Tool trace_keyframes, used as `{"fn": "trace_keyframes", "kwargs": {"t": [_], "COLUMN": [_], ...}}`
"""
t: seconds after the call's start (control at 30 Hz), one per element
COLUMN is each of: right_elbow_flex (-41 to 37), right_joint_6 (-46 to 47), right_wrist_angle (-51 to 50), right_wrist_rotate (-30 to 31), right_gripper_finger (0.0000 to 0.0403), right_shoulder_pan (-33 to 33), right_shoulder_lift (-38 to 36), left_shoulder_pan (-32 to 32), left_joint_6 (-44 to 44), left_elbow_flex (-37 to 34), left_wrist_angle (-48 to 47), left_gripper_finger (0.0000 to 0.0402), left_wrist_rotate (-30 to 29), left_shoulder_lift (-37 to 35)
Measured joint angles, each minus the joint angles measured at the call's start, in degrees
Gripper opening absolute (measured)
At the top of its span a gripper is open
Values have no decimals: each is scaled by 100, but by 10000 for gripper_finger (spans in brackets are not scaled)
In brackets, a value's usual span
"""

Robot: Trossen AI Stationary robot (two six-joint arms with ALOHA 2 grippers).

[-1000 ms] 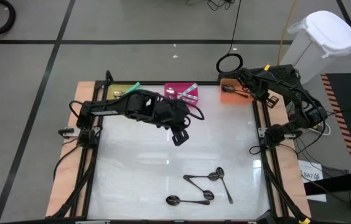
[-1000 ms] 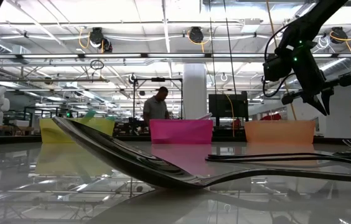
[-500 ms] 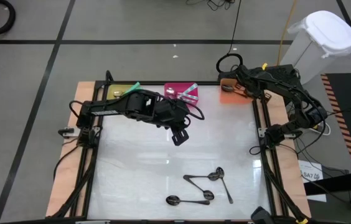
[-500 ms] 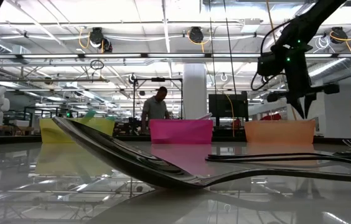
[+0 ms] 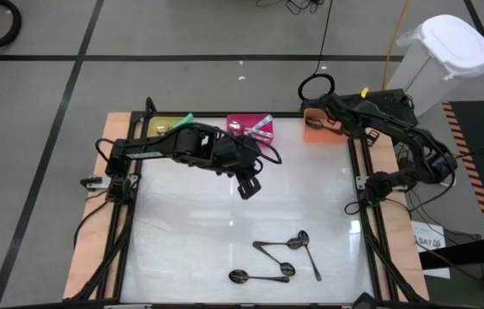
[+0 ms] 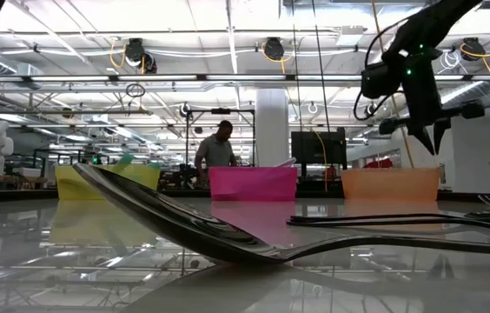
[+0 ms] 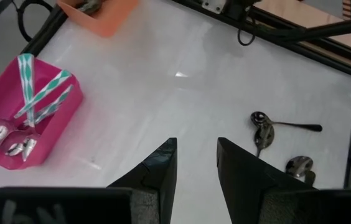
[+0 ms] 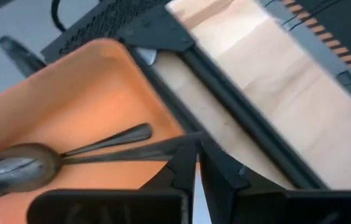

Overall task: Sort silverware by color (type)
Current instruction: Put the black spoon into the orange bin

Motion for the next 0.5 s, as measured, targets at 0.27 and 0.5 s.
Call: {"fn": "trace_keyframes", "kwargs": {"t": [0.27,0.5], "right_elbow_flex": [2,2], "right_joint_6": [284,195], "right_wrist_angle": [-844,-1039], "right_wrist_rotate": [212,173], "right_gripper_finger": [18,18], "right_shoulder_pan": [1,-21], "right_shoulder_lift": [-121,170], "left_shoulder_pan": [47,167], "left_joint_6": [4,49], "left_elbow_flex": [0,0], "left_wrist_angle": [2,4], "left_gripper_finger": [113,113], "left_wrist_rotate": [-41,-85], "left_shoulder_lift": [0,0]}}
